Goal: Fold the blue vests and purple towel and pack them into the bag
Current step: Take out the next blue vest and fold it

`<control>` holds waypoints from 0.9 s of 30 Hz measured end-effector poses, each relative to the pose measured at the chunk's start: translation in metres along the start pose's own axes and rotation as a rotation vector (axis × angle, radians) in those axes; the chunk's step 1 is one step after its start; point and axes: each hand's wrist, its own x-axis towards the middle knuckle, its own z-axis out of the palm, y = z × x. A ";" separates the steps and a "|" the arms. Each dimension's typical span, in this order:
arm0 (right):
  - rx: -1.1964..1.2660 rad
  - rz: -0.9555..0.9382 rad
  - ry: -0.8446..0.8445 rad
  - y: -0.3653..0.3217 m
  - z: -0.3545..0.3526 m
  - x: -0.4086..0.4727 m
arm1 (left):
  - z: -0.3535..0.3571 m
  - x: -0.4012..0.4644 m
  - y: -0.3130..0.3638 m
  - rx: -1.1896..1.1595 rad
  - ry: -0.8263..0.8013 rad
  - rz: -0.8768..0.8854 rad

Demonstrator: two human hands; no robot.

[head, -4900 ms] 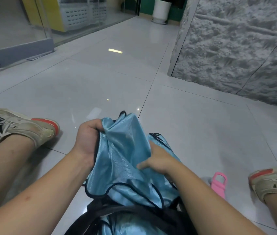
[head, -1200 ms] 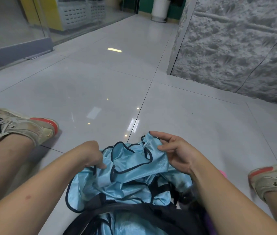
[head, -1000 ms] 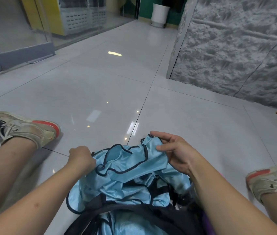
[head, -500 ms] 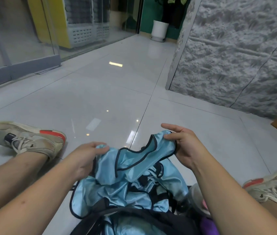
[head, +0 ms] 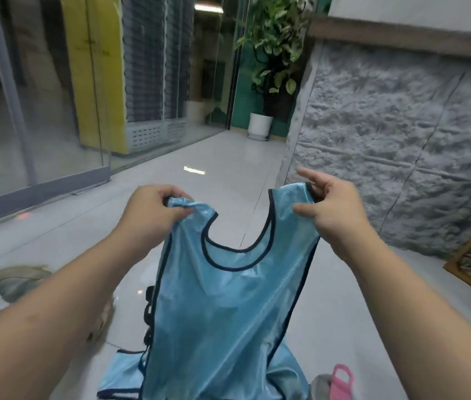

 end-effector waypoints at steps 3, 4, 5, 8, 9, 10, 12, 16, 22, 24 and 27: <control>-0.132 -0.137 0.165 -0.024 -0.021 0.003 | -0.011 0.012 0.035 -0.023 0.099 0.097; -0.125 -0.178 0.212 -0.030 -0.027 0.003 | -0.016 0.017 0.045 -0.053 0.128 0.128; -0.105 -0.217 0.255 -0.036 -0.034 0.002 | -0.022 0.021 0.054 -0.078 0.153 0.157; -0.043 -0.295 0.352 -0.054 -0.054 0.001 | -0.034 0.034 0.080 -0.133 0.189 0.228; 0.008 -0.301 0.352 -0.059 -0.060 0.002 | -0.036 0.037 0.087 -0.136 0.187 0.248; 0.083 -0.291 0.331 -0.063 -0.064 0.004 | -0.036 0.039 0.092 -0.139 0.179 0.262; 0.203 -0.252 0.278 -0.069 -0.068 0.006 | -0.031 0.040 0.097 -0.155 0.139 0.272; 0.325 -0.146 0.226 -0.058 -0.061 0.011 | -0.009 0.042 0.080 -0.144 0.012 0.210; 0.156 -0.002 0.185 -0.025 -0.026 0.016 | 0.028 0.040 0.057 0.088 0.004 0.068; 0.068 0.021 0.153 -0.019 -0.014 0.013 | 0.034 0.038 0.052 0.159 0.045 0.062; -0.015 0.010 0.086 -0.018 0.001 0.004 | 0.040 0.035 0.048 0.190 0.113 0.056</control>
